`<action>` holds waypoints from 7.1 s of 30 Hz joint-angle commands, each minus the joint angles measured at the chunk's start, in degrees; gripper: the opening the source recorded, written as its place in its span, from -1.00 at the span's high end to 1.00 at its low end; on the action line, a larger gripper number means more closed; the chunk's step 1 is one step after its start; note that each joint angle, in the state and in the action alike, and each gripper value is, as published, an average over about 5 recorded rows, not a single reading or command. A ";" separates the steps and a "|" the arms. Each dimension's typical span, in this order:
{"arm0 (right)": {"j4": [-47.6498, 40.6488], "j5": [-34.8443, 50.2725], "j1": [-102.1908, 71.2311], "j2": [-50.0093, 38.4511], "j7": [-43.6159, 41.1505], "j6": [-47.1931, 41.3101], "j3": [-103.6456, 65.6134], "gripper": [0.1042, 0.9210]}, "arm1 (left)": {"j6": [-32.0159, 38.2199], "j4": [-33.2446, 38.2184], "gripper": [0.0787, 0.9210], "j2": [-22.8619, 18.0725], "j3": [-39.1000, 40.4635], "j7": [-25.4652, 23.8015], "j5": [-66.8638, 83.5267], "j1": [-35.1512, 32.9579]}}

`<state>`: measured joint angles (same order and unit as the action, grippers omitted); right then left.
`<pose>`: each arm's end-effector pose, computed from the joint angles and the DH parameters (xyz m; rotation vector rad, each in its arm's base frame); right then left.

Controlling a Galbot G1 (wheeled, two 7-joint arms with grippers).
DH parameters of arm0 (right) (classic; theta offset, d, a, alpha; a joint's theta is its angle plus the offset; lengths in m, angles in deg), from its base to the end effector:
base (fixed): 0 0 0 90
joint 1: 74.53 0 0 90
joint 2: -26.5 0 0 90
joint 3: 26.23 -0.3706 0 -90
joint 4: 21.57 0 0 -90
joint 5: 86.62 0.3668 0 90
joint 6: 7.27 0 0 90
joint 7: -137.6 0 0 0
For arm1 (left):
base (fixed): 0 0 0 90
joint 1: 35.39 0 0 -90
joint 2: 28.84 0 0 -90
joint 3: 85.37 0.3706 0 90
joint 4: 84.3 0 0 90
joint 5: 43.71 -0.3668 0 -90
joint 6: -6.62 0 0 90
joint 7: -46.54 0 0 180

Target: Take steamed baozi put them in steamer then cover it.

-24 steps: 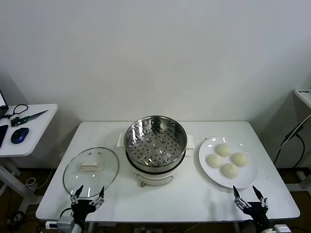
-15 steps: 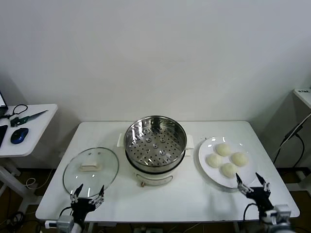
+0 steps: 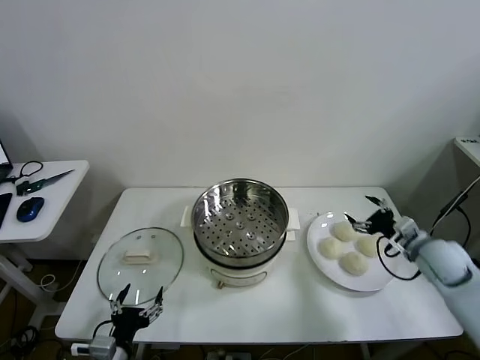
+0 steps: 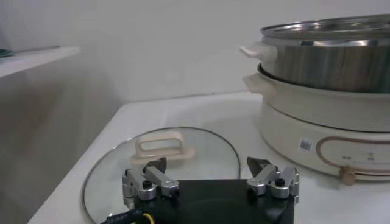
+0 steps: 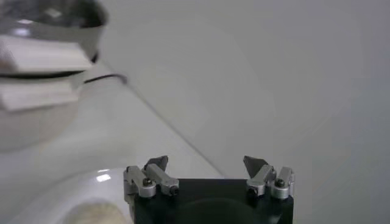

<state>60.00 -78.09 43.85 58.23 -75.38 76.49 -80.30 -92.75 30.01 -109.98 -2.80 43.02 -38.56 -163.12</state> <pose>0.4506 -0.2490 -0.2160 0.9267 -2.3026 1.2068 0.1335 0.0765 -0.3692 -0.0142 -2.7506 -0.1321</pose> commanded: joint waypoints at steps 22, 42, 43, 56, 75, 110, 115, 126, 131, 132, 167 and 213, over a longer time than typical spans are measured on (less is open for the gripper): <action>-34.64 -1.83 50.38 14.74 -35.89 7.62 60.36 -0.76 | 2.43 0.05 -0.77 -1.26 0.59 0.19 -1.92 -1.56; -49.50 -8.31 39.50 24.06 -30.62 7.49 47.89 -0.76 | 3.45 -0.82 -0.77 -2.35 1.05 0.28 -2.17 -1.95; -49.65 -8.34 39.24 24.21 -30.63 7.48 47.68 -0.76 | 3.53 -0.90 -0.77 -2.35 1.04 0.29 -2.18 -1.98; -53.98 -10.55 37.91 27.19 -30.22 8.17 44.69 -0.67 | 4.26 -1.83 -0.77 -2.37 1.00 0.42 -2.38 -1.88; -43.08 -3.77 47.74 22.06 -31.65 10.21 53.47 -0.20 | 5.20 -1.88 -0.77 -2.82 1.51 0.86 -3.38 -2.30; -25.60 -22.23 61.60 44.94 -17.74 45.54 70.99 -0.22 | 5.53 1.05 -0.77 -2.40 1.27 1.15 -3.97 -4.14; -30.86 -24.92 58.30 46.76 -17.08 46.21 68.86 -0.22 | 5.47 0.84 -0.77 -2.55 1.33 1.22 -3.88 -3.79; -40.05 -27.28 55.47 50.94 -16.80 47.92 64.69 -0.22 | 5.08 0.15 -0.77 -2.90 1.43 1.17 -3.56 -2.49; -41.71 -26.04 55.99 51.89 -18.47 48.98 65.06 -0.24 | 5.22 -0.03 -0.77 -2.87 1.42 1.20 -3.42 -2.57; -41.66 -25.30 56.18 51.87 -18.98 49.01 65.49 -0.26 | 5.23 -0.05 -0.77 -2.87 1.42 1.21 -3.39 -2.56; 0.29 30.67 86.79 4.12 -21.80 -5.78 106.55 -0.76 | 4.97 0.13 -0.77 -3.20 1.77 1.21 -2.83 -1.25; -21.67 11.61 47.38 17.34 -15.87 -9.53 72.02 -0.26 | 6.42 -0.45 -0.77 -4.42 0.91 1.85 -3.83 -2.98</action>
<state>38.94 -66.76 92.21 75.09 -91.28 67.31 -6.47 -86.35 29.56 -114.37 -1.93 44.86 -42.36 -166.08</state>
